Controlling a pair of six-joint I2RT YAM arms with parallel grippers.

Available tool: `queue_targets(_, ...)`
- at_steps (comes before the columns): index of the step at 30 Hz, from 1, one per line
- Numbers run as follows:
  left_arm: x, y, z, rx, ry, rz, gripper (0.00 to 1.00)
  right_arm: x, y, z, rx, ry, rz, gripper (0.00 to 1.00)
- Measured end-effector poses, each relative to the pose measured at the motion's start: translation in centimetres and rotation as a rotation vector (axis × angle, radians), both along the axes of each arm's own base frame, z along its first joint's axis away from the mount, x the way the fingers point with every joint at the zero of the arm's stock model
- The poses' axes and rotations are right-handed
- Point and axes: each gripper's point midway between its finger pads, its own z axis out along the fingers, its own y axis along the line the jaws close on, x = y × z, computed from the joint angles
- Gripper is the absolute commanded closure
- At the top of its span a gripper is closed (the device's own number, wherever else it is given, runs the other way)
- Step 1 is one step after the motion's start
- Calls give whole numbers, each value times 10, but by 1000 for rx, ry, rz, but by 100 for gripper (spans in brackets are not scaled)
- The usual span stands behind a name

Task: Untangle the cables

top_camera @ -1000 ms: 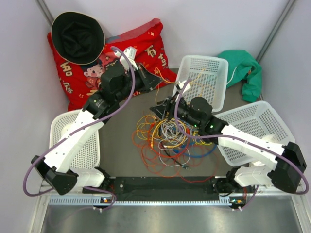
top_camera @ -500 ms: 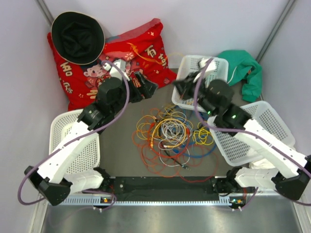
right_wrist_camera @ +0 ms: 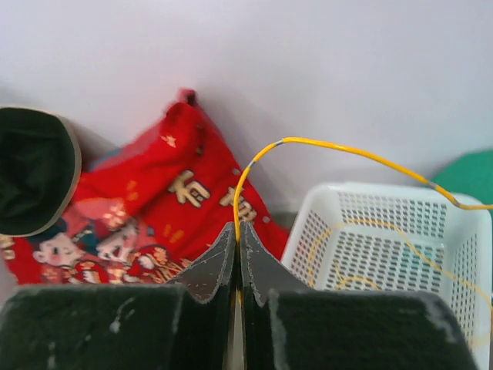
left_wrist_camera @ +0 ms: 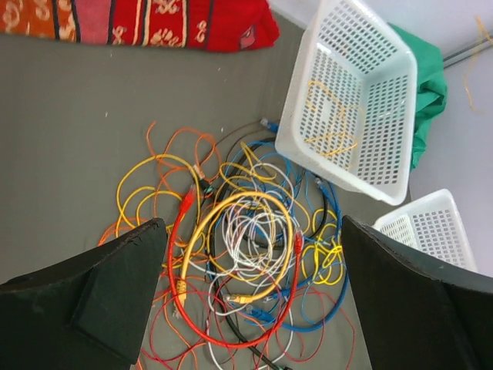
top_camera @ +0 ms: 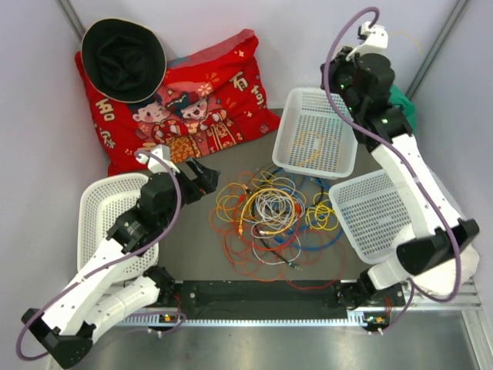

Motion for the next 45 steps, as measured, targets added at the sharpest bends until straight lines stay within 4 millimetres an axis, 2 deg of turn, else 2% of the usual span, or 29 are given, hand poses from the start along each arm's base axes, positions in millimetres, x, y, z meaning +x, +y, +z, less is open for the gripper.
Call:
queue_targets(3, -4, -1, -25, -7, 53, 1, 1, 33, -5, -40, -7, 86, -31, 100)
queue_targets(7, -13, -3, -70, 1, 160, -12, 1, 70, -8, -106, -41, 215, -71, 100)
queue_targets(10, -19, -4, -91, 5, 216, -17, 1, 86, -8, -151, -76, 300, -90, 100)
queue_targets(12, -22, -3, -101, 8, 239, -17, 1, 93, -10, -172, -91, 336, -104, 100)
queue_targets(15, -26, -2, -115, 12, 272, -15, 1, 95, -12, -203, -114, 394, -113, 100)
queue_targets(19, -30, -2, -129, 18, 306, -19, 1, 93, -18, -222, -128, 430, -128, 100)
queue_targets(23, -32, -4, -132, 8, 317, -26, 1, 89, -24, -240, -144, 464, -147, 100)
queue_targets(25, -33, -5, -133, 7, 322, -28, 1, 80, -27, -255, -156, 494, -147, 97)
queue_targets(28, -34, -6, -135, 8, 332, -34, 1, 58, -33, -279, -174, 552, -142, 100)
queue_targets(30, -35, -7, -135, 5, 336, -40, 1, 46, -35, -284, -178, 568, -134, 100)
queue_targets(32, -36, -8, -135, 0, 340, -48, 2, 33, -38, -281, -173, 564, -124, 100)
queue_targets(35, -38, -11, -135, -9, 349, -60, 2, 19, -40, -258, -149, 518, -112, 100)
queue_targets(40, -42, -10, -137, -13, 366, -64, 2, 10, -38, -212, -94, 410, -98, 100)
queue_targets(45, -44, -9, -133, -27, 356, -61, 2, 7, -33, -182, -70, 355, -80, 100)
